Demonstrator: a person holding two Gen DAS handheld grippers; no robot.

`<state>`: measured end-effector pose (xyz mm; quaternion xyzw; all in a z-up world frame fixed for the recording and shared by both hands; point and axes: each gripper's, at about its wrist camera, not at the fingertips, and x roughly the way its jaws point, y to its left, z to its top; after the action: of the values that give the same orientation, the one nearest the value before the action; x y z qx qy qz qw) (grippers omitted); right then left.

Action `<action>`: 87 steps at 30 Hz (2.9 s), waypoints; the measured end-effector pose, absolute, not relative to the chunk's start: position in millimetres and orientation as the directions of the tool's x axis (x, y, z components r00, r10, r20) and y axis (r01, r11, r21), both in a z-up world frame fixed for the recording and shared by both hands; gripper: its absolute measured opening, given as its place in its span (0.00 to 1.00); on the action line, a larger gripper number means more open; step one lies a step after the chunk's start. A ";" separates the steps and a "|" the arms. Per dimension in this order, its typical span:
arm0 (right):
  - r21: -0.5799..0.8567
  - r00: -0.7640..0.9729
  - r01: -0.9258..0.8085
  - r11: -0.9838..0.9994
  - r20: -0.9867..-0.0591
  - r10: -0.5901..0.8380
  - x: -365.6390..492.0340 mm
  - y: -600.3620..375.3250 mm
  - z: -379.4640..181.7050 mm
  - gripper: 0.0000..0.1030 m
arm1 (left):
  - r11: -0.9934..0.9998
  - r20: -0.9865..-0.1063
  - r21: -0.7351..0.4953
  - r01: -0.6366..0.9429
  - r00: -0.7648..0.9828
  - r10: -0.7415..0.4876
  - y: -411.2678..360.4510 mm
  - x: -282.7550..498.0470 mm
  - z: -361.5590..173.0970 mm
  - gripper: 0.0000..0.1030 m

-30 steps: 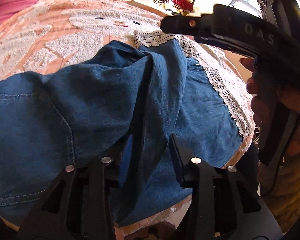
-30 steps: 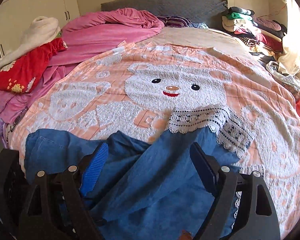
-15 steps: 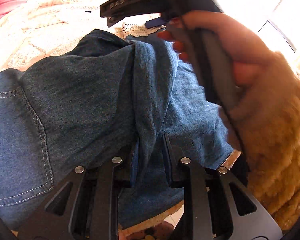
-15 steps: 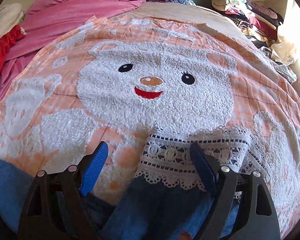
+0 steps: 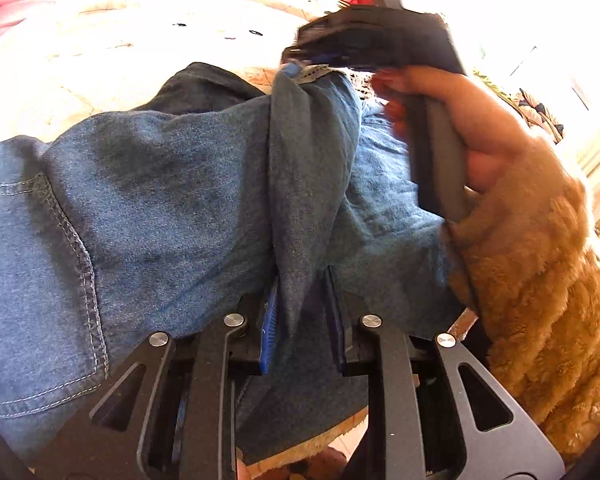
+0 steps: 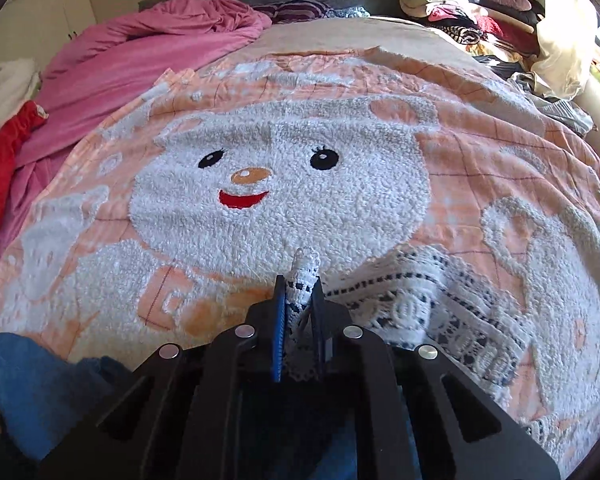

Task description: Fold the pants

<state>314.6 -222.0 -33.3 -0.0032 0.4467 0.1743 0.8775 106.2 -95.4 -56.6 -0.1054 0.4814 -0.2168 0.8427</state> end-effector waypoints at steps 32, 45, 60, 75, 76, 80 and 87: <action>0.485 0.581 0.012 0.874 -0.715 0.389 97.9 -417.9 -24.5 0.12 | 0.916 -0.757 -0.113 0.384 0.564 -0.330 -111.9 75.4 -45.5 0.13; 0.467 0.593 -0.035 0.883 -0.702 0.395 82.7 -416.6 -11.8 0.12 | 0.884 -0.714 -0.125 0.450 0.578 -0.395 -105.6 61.4 -25.2 0.00; 0.396 0.581 0.013 0.918 -0.750 0.316 62.0 -420.2 -39.6 0.12 | 0.865 -0.788 -0.055 0.498 0.511 -0.344 -127.3 43.2 -59.1 0.04; 0.207 0.620 -0.166 0.964 -0.738 0.265 53.3 -362.2 -5.0 0.31 | 0.875 -0.790 -0.071 0.478 0.508 -0.342 -126.5 43.1 -62.5 0.14; 0.198 0.600 -0.161 0.967 -0.758 0.255 58.7 -360.0 -13.4 0.31 | 0.875 -0.792 -0.066 0.479 0.508 -0.338 -126.4 41.9 -62.3 0.15; 0.140 0.564 -0.117 0.983 -0.805 0.182 68.8 -365.1 -45.1 0.33 | 0.884 -0.790 -0.056 0.463 0.522 -0.323 -121.1 35.0 -60.0 0.29; 0.199 0.610 -0.155 0.968 -0.751 0.252 48.9 -363.4 -14.9 0.51 | 0.916 -0.706 -0.121 0.383 0.615 -0.351 -70.8 15.4 -17.8 0.56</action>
<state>48.9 -363.4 -14.9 0.0568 0.4268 0.1136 0.8954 15.4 -70.8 -17.8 0.0208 0.3881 -0.2042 0.8985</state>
